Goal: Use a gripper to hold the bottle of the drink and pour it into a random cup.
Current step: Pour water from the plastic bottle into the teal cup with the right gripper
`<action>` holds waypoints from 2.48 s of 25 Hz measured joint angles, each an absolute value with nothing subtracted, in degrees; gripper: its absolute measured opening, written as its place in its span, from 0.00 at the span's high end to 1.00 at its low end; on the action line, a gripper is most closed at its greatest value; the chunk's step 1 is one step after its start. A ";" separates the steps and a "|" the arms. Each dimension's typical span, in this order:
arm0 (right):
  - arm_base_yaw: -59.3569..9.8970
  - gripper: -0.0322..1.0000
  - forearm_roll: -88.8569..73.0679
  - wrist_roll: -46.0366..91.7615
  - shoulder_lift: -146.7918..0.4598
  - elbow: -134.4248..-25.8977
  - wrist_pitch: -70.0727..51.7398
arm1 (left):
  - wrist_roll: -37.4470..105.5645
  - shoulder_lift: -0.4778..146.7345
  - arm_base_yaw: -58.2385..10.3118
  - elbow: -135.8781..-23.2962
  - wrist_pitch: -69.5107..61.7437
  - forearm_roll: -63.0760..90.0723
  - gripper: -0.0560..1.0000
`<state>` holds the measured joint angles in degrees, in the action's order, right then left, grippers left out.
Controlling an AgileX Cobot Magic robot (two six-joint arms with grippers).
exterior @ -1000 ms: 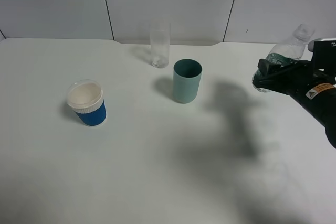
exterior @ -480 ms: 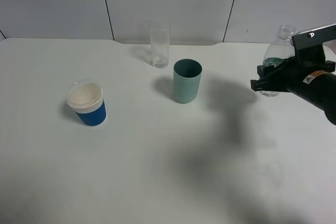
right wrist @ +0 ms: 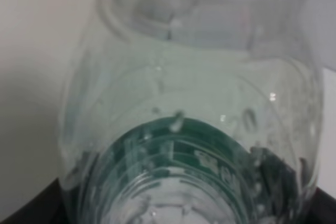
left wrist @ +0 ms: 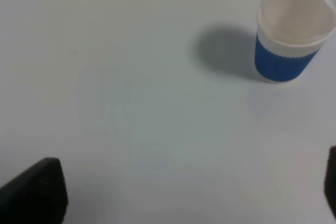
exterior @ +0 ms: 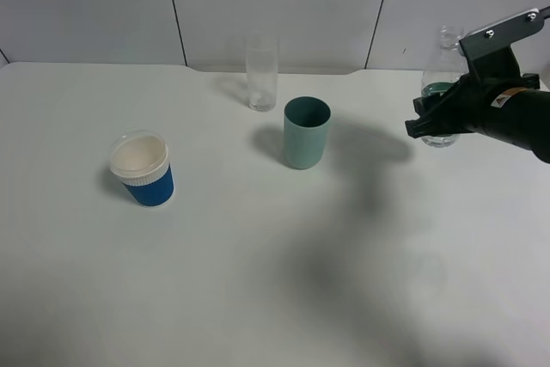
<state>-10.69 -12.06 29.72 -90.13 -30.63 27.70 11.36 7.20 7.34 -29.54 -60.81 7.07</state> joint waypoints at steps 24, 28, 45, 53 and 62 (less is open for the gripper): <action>-10.69 0.42 -13.57 52.18 -90.13 -44.23 0.00 | 11.36 7.20 7.34 -29.54 -60.81 7.07 0.01; -10.69 0.42 -19.52 61.47 -90.13 -44.29 -0.42 | 11.36 7.20 7.34 -29.54 -60.81 7.07 0.01; -10.69 0.42 34.72 3.38 -90.18 -44.62 -0.35 | 11.36 7.20 7.34 -29.54 -60.81 7.07 0.01; -12.18 0.42 58.73 -16.29 -90.18 -47.43 -12.87 | 11.36 7.20 7.34 -29.54 -60.81 7.07 0.01; -15.77 0.42 65.05 -18.05 -91.21 -47.88 -16.63 | 11.36 7.20 7.34 -29.54 -60.81 7.07 0.01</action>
<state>-15.77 65.05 -18.05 -91.21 -47.88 -16.63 11.36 7.20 7.34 -29.54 -60.81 7.07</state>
